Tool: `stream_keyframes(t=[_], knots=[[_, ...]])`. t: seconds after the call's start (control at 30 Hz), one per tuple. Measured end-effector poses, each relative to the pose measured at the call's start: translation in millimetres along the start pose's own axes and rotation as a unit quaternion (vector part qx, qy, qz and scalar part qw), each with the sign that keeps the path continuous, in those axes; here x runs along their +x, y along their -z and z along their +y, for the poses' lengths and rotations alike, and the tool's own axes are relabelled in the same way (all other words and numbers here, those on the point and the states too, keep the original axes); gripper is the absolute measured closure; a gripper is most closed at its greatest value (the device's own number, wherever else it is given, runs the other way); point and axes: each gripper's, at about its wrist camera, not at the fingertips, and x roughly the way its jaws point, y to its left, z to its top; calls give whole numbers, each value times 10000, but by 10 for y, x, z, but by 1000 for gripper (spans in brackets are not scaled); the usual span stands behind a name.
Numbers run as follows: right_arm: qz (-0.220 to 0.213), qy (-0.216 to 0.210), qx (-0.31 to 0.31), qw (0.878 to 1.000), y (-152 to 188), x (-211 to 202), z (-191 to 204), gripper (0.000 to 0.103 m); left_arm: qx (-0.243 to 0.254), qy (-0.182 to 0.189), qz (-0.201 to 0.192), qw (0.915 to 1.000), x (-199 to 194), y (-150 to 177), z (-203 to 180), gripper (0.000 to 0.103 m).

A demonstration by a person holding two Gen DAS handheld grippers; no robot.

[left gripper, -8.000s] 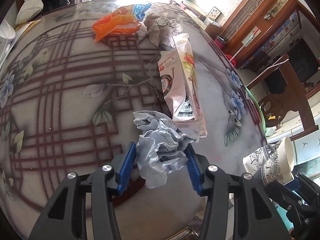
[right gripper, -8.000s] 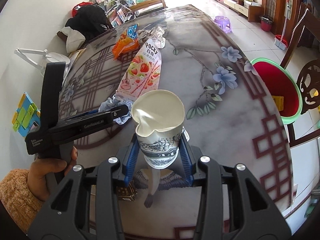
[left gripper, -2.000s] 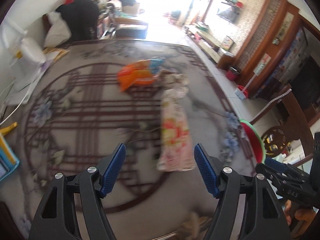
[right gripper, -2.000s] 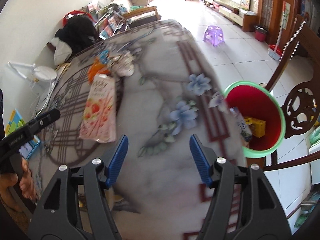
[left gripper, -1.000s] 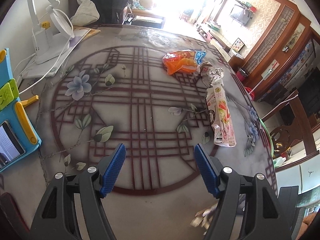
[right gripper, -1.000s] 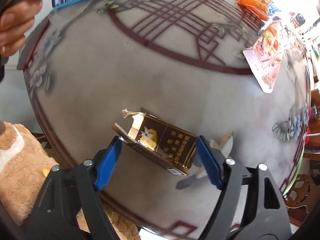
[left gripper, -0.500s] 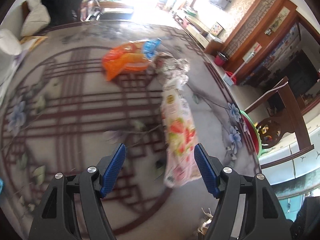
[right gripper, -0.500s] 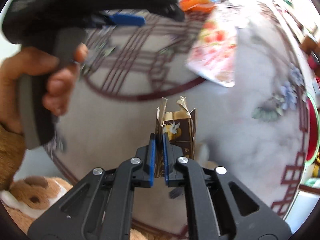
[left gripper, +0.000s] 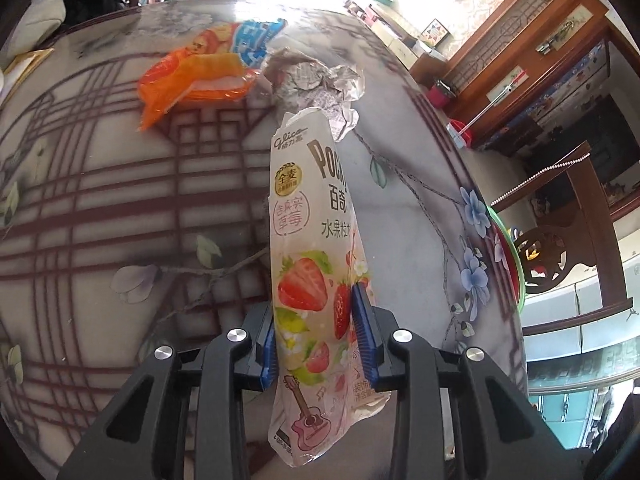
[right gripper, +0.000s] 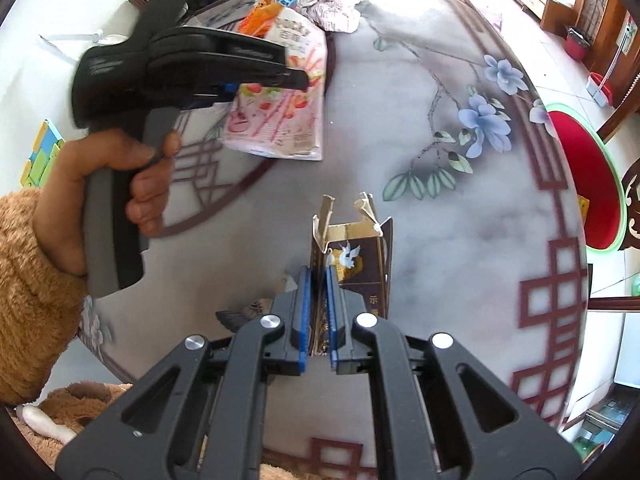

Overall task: Collect trash
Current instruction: 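Grasp the pink Pocky box with the left tool while right holds the cigarette box, then carry both boxes to the red bin while right releases the cigarette box inside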

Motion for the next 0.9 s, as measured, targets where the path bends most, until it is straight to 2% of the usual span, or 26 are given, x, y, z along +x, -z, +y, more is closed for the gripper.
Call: stream_keyframes(t=[0.17, 0.33, 0.53, 0.9], knots=[[27, -76, -85, 9999, -55, 66, 56, 95, -151, -52, -207, 9997, -275, 185, 122, 73], [-119, -131, -127, 9998, -117, 64, 86, 95, -308, -205, -310, 9988, -472, 343, 214, 73], [-322, -227, -130, 9991, -218, -6, 112, 95, -262, -342, -423, 9982, -651, 454, 228, 73], [-548, -258, -143, 9981, -247, -132, 69, 95, -127, -337, -503, 9981, -721, 529, 64, 72]])
